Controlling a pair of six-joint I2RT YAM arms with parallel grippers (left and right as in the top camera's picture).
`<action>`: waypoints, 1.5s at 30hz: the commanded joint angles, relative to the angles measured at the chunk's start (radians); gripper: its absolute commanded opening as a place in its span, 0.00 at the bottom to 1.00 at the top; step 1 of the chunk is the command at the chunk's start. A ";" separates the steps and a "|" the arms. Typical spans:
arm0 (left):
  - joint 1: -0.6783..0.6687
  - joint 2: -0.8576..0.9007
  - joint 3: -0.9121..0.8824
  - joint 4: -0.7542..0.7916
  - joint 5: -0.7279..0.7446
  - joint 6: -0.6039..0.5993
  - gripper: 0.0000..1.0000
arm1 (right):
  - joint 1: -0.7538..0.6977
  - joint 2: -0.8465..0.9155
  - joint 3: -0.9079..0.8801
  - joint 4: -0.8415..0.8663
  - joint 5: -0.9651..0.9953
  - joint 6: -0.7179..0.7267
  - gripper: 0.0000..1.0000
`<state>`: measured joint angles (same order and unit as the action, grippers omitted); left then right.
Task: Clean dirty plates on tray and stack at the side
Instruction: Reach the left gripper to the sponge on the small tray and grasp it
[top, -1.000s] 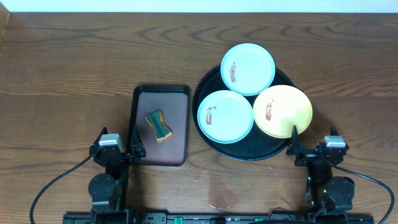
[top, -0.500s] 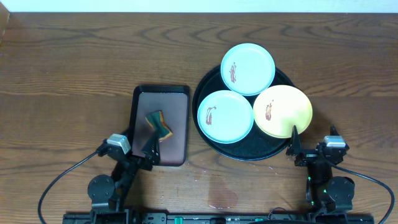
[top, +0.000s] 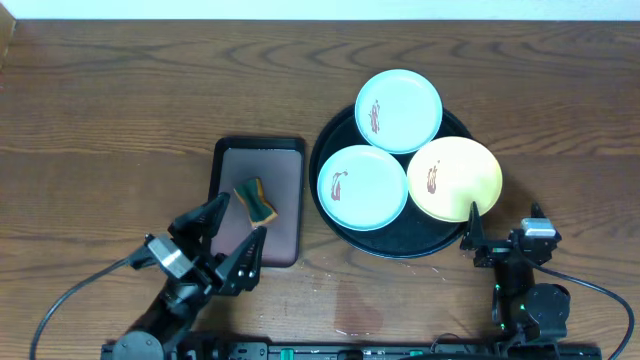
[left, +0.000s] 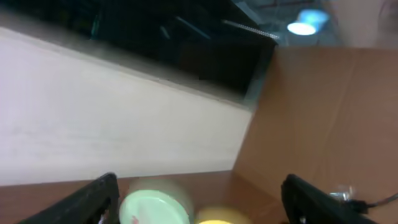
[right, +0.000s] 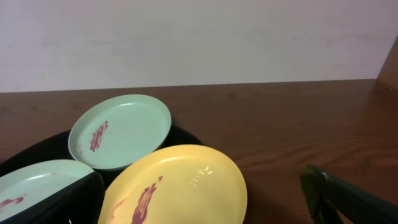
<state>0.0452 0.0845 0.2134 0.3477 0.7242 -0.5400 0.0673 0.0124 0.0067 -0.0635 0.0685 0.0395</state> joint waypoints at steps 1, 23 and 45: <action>0.004 0.178 0.253 -0.298 -0.034 0.222 0.84 | -0.008 -0.006 -0.001 -0.005 0.010 -0.014 0.99; -0.034 0.701 0.672 -1.101 -0.290 0.198 0.84 | -0.008 -0.006 -0.001 -0.005 0.009 -0.014 0.99; -0.251 1.356 1.005 -1.419 -0.704 -0.031 0.84 | -0.008 -0.006 -0.001 -0.004 0.010 -0.014 0.99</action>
<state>-0.2035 1.3987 1.2049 -1.0668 -0.0021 -0.5259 0.0673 0.0120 0.0071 -0.0639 0.0685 0.0395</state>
